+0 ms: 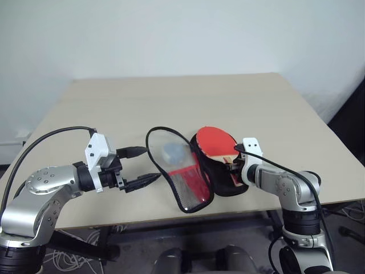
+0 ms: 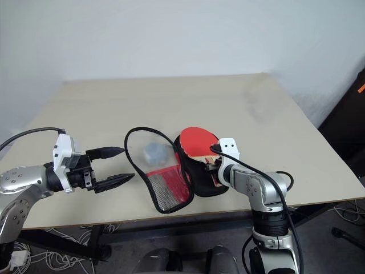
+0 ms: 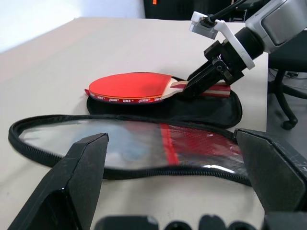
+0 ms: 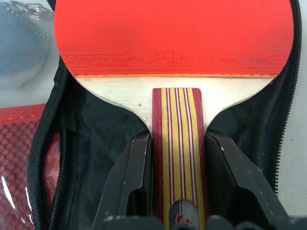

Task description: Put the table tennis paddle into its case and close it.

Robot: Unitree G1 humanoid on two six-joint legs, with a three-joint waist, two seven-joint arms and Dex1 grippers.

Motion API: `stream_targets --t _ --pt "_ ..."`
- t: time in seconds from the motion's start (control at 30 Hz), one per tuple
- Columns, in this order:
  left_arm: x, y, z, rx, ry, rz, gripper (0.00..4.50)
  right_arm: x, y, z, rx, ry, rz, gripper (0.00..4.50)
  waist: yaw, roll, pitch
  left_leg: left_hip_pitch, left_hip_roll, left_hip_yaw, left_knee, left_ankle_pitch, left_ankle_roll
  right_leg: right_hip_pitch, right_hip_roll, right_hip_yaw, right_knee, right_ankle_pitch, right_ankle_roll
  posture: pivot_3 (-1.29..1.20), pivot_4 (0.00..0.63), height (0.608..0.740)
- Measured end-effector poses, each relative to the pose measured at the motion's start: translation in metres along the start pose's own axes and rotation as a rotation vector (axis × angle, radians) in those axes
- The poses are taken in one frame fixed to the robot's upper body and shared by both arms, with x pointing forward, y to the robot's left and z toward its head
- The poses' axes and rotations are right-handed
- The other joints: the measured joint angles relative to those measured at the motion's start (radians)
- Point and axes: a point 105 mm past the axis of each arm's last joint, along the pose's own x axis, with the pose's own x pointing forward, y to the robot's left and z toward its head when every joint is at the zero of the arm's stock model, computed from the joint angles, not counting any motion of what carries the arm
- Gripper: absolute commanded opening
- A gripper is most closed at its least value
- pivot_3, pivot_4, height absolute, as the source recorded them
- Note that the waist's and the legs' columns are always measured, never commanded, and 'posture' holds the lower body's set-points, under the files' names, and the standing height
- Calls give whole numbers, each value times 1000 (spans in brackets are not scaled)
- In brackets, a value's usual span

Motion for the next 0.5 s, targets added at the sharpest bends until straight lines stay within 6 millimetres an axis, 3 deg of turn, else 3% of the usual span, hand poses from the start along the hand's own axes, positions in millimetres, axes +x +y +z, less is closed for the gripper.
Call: stream_targets --t 0.4,0.5 --pt "1 1 3 11 -5 1 4500 1 2 -5 -14 37 -21 1189 0 -2 -2 0 0 1 -1 0 -1 0 0 0 1 1 -2 0 0 706" --pt "1 1 3 11 -5 1 4500 0 2 -7 -17 56 -24 2159 0 -3 -2 1 0 1 -2 1 -2 -1 0 0 1 1 -3 0 0 706"
